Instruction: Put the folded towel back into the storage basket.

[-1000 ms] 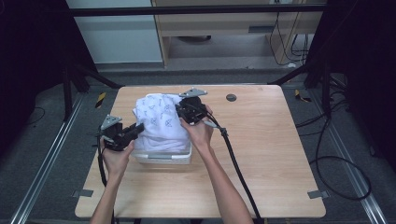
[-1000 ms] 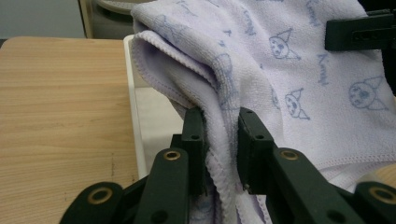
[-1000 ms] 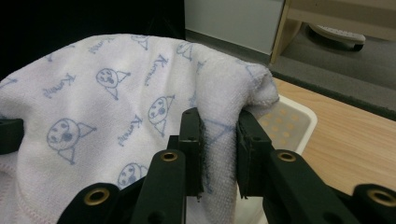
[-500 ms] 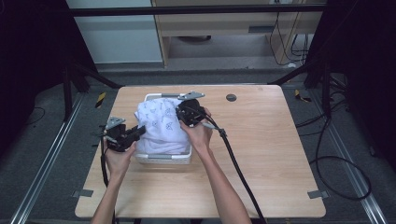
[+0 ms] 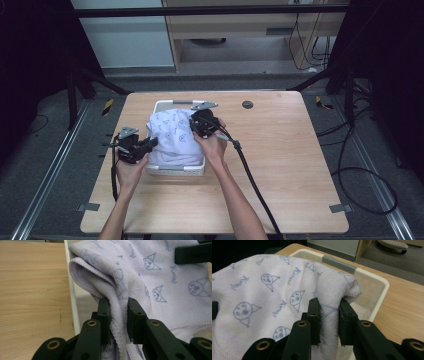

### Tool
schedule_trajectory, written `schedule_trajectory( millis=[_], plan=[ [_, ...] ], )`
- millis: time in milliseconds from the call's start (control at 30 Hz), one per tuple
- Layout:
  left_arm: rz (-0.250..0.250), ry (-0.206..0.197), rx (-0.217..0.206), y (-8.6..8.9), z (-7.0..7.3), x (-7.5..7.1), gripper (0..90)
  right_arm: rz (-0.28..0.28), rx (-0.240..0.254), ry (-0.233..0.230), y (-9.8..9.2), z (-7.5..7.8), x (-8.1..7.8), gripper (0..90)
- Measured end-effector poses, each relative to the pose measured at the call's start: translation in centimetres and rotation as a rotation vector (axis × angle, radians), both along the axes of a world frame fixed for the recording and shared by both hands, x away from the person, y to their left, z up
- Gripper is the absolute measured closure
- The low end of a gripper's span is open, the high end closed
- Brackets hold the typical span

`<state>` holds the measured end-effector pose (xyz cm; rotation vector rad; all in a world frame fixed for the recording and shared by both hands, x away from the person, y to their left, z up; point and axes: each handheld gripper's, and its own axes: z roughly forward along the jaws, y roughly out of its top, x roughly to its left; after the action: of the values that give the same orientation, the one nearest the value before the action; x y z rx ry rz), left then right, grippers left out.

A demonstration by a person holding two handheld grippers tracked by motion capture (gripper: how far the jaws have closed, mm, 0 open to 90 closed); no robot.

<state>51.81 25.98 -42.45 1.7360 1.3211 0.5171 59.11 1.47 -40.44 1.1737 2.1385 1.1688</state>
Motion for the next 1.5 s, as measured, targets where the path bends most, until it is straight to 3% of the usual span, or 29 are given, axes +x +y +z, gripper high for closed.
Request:
schedule_trajectory(
  millis=[533,600,633,800,1067,1233,1500],
  plan=[
    [0.01,0.043,0.036,-0.4,-0.8,0.6,71.2,-0.02,-0.048,0.01,0.3,-1.5,0.1,70.4],
    [0.021,0.033,0.038,-0.3,-0.8,0.6,68.3,-0.028,-0.061,0.0,0.3,-1.6,0.2,63.7],
    [0.024,0.025,0.029,-0.1,-0.6,0.5,66.2,-0.037,-0.059,-0.027,0.2,-1.6,0.1,58.9],
    [0.045,-0.007,0.001,0.6,0.1,0.2,61.8,-0.044,-0.055,-0.055,-0.3,-1.3,-0.1,49.8],
    [0.04,-0.077,-0.023,1.1,1.3,-0.6,54.9,-0.03,-0.024,-0.067,-2.0,-0.7,-1.0,29.9],
    [0.022,-0.091,-0.02,0.7,1.4,-0.8,48.5,-0.023,0.011,-0.066,-4.0,-0.4,-2.1,23.6],
    [0.0,-0.118,0.004,0.0,1.6,-1.4,42.0,-0.023,0.025,-0.058,-7.2,-0.4,-3.7,18.7]
  ],
)
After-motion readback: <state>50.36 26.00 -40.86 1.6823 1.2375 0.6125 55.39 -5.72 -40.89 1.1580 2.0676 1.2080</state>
